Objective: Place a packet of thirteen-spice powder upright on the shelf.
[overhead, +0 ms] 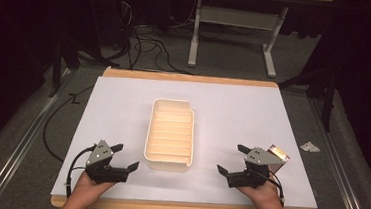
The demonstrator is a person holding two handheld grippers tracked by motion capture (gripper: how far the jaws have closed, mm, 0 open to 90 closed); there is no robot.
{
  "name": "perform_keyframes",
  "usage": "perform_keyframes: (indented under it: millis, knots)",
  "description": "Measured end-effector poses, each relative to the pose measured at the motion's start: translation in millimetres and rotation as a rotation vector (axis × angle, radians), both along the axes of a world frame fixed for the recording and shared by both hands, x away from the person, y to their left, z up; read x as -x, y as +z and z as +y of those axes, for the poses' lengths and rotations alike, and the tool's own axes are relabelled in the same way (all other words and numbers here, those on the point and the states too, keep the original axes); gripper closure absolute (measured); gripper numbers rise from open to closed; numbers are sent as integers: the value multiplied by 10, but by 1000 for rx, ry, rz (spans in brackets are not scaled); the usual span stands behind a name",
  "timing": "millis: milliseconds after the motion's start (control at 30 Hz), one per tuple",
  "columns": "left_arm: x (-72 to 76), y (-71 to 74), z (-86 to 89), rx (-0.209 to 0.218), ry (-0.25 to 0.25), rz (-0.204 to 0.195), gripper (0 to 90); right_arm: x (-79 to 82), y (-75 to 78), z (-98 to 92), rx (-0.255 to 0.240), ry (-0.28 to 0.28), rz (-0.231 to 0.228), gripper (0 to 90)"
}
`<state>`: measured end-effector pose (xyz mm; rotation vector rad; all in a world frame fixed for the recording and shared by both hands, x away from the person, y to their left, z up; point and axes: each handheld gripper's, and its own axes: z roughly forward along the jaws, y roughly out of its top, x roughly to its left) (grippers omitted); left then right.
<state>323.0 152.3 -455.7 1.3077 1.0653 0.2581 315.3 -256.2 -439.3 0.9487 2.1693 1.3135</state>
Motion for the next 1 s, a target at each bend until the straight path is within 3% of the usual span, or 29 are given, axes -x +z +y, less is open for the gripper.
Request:
perform_keyframes:
  millis: [167, 633, 1000]
  knots:
    - [-2, -2, -1, -2, 0, 0, 147, 22, 86, -24, -13, 24, -10, 0]
    - [-24, 17, 4, 12, 3, -5, 149, 117, 250, -133, -44, 17, -56, 0]
    - [-44, 26, -6, 11, -1, -7, 149, 204, 419, -342, -80, -20, -99, 0]
